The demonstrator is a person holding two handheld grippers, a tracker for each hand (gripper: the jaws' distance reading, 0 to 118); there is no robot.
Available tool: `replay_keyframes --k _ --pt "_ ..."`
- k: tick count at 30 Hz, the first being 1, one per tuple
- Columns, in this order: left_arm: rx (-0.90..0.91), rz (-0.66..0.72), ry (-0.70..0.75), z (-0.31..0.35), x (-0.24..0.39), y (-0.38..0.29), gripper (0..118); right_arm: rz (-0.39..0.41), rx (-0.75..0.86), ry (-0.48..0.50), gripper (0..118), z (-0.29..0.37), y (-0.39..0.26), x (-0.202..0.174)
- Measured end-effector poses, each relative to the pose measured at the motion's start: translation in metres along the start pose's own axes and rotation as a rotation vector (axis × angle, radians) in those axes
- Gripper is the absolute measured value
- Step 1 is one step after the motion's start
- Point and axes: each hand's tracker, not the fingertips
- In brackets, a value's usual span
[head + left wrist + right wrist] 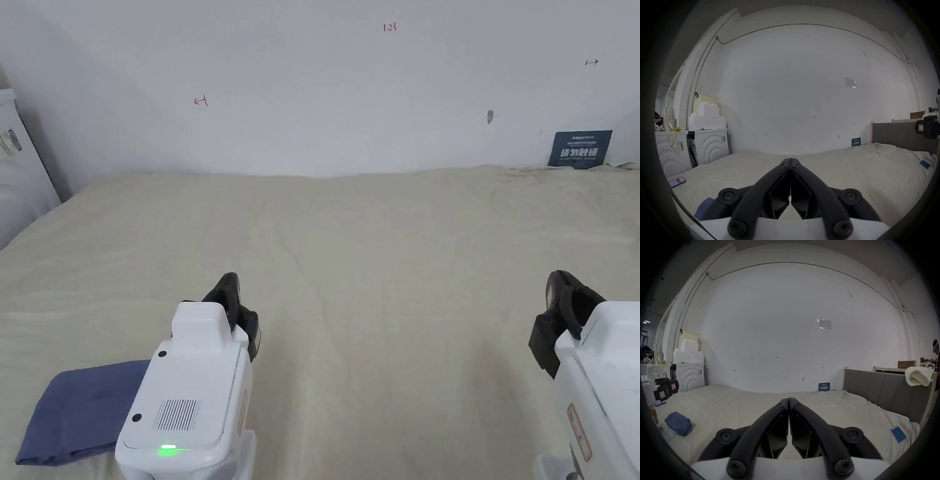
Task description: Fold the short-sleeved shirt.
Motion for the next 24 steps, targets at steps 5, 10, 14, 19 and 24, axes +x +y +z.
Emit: replay_keyframes --k 5,10,14,19,24 --pt "-0.004 -0.002 -0.004 0.0 0.0 -0.001 0 0.001 -0.002 0.001 0 -0.001 0.002 -0.001" --pt "0.008 -0.001 -0.003 0.001 0.0 0.0 0 0.01 -0.004 0.003 0 -0.001 0.004 -0.002" --pt "-0.001 -0.007 -0.003 0.0 0.0 -0.001 0 0.004 -0.002 0.003 0 -0.001 0.006 -0.003" --pt "-0.007 0.0 0.002 -0.001 -0.003 -0.002 0 0.01 -0.001 0.006 0 -0.001 0.007 -0.004" --pt "-0.01 0.004 0.003 0.0 -0.004 -0.003 0 0.011 -0.003 0.005 0 0.016 -0.002 0.038"
